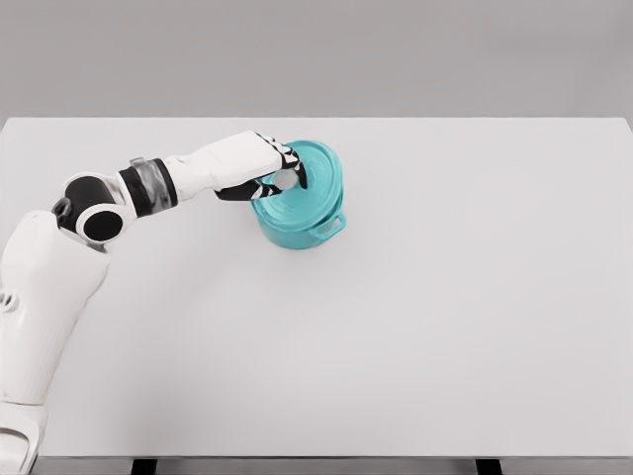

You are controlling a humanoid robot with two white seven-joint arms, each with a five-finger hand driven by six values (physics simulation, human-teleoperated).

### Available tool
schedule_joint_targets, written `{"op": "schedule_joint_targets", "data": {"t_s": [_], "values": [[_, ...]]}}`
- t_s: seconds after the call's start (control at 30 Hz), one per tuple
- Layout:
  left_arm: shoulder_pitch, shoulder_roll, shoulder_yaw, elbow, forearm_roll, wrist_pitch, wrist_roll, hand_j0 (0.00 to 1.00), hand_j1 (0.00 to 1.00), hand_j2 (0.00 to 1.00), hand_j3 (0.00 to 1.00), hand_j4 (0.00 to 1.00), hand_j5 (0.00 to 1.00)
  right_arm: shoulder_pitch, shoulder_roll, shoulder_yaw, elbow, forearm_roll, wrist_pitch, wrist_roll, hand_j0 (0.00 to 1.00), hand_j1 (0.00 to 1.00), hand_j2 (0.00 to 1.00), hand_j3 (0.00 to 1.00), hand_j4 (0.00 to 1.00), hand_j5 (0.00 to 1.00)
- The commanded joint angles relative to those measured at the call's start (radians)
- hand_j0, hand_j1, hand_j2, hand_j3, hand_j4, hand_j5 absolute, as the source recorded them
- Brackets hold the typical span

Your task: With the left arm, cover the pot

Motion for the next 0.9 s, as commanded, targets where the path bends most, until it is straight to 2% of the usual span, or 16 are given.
{"op": "schedule_joint_targets", "data": {"t_s": [0.0, 0.4, 0.7, 0.87], "values": [[-0.003, -0.001, 0.001, 0.009, 0.006, 0.003, 0.000, 0.55, 0.55, 0.55, 0.55, 0.55, 0.55, -0.002, 0.000, 0.000, 0.000, 0.000, 0.000, 0.000, 1.00, 1.00, 1.00, 1.00, 1.00, 1.00], [-0.015, -0.015, 0.001, 0.047, -0.003, 0.003, 0.000, 0.57, 0.57, 0.57, 0.57, 0.57, 0.57, 0.000, 0.000, 0.000, 0.000, 0.000, 0.000, 0.000, 1.00, 1.00, 1.00, 1.00, 1.00, 1.00], [-0.015, -0.025, 0.001, 0.063, -0.003, 0.003, 0.000, 0.66, 0.66, 0.66, 0.66, 0.66, 0.66, -0.002, 0.000, 0.000, 0.000, 0.000, 0.000, 0.000, 1.00, 1.00, 1.00, 1.00, 1.00, 1.00], [-0.015, -0.024, 0.001, 0.063, -0.003, 0.003, 0.000, 0.67, 0.67, 0.67, 0.67, 0.67, 0.67, 0.000, 0.000, 0.000, 0.000, 0.000, 0.000, 0.000, 1.00, 1.00, 1.00, 1.00, 1.00, 1.00]]}}
